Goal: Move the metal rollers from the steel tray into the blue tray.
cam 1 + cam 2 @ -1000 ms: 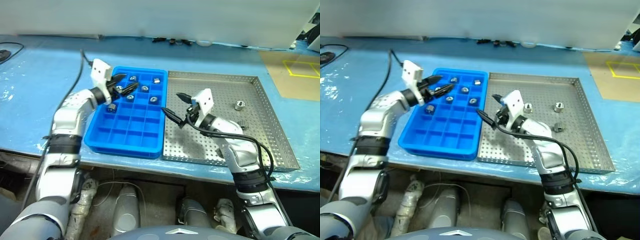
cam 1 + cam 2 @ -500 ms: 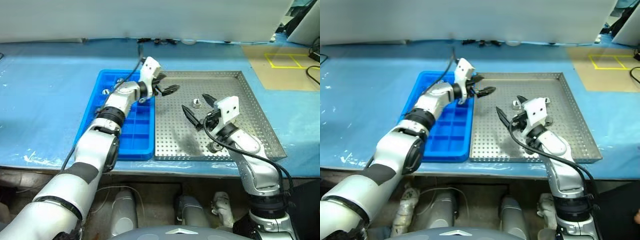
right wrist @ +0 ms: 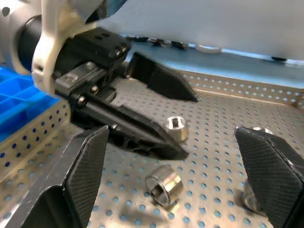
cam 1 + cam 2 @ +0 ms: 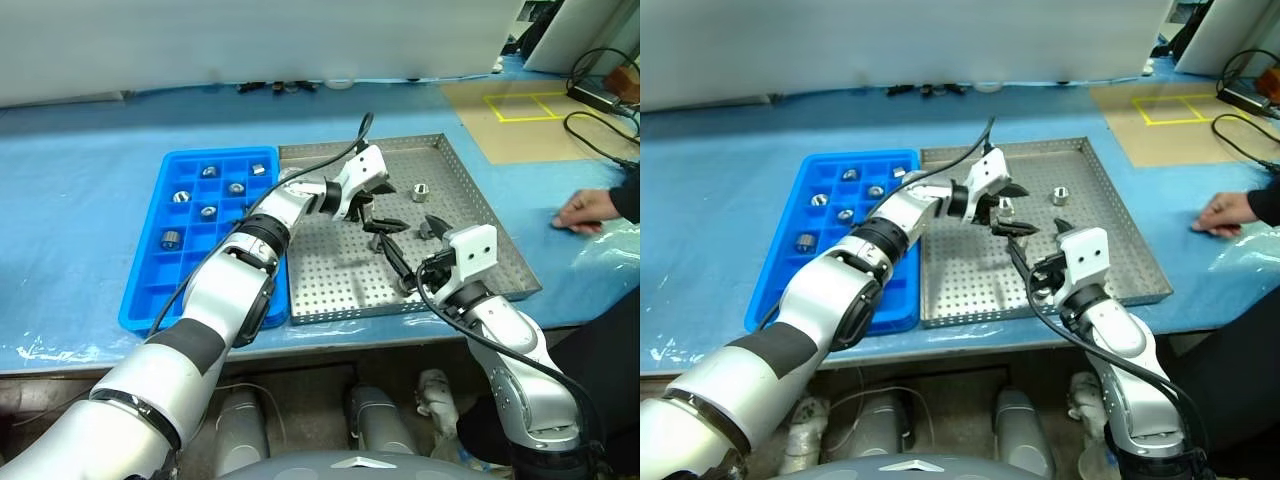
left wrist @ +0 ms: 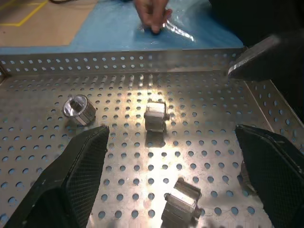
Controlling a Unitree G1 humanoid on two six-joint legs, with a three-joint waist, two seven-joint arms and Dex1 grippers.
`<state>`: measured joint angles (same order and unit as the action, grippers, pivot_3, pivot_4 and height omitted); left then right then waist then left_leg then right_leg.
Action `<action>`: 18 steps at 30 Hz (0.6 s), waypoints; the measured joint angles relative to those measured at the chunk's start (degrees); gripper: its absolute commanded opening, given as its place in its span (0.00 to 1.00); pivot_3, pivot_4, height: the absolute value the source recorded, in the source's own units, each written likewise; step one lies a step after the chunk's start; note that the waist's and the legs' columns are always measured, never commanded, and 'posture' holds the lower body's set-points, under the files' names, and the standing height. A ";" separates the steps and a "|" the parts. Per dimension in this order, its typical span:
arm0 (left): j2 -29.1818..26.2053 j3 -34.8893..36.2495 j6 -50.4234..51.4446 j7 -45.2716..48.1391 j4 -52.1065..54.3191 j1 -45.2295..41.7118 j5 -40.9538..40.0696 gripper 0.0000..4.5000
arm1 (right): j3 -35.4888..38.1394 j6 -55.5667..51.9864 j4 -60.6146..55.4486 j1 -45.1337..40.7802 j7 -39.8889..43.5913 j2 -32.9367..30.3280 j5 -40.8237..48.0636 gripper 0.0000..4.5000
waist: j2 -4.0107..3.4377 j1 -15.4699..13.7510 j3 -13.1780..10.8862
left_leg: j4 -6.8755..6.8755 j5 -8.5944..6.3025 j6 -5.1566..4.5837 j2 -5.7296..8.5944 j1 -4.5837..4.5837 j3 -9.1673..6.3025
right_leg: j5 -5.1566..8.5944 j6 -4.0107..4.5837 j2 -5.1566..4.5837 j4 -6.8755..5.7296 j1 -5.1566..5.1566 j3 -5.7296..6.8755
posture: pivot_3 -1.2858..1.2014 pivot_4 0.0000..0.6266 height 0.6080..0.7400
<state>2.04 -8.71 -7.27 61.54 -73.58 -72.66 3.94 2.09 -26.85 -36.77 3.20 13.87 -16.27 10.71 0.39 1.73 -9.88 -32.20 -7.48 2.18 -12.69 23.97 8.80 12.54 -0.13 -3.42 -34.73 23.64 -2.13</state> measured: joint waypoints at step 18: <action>2.35 -2.93 -0.65 -11.71 -3.10 3.72 8.70 1.00 | 1.51 -0.05 -1.79 0.58 -2.87 0.49 -0.94 1.00 | -0.02 0.85 0.01 | -0.03 -0.13 -0.21 0.01 -0.08 0.20 | 0.01 -0.01 -0.02 0.14 -0.06 -0.16 | 0.27 0.24 1.00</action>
<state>4.39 -11.64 -7.93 49.82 -76.68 -68.94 12.64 3.60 -26.90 -38.56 3.78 11.00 -15.78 9.77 0.38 2.58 -9.87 -32.22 -7.61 1.97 -12.68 23.89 9.00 12.55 -0.14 -3.44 -34.59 23.58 -2.29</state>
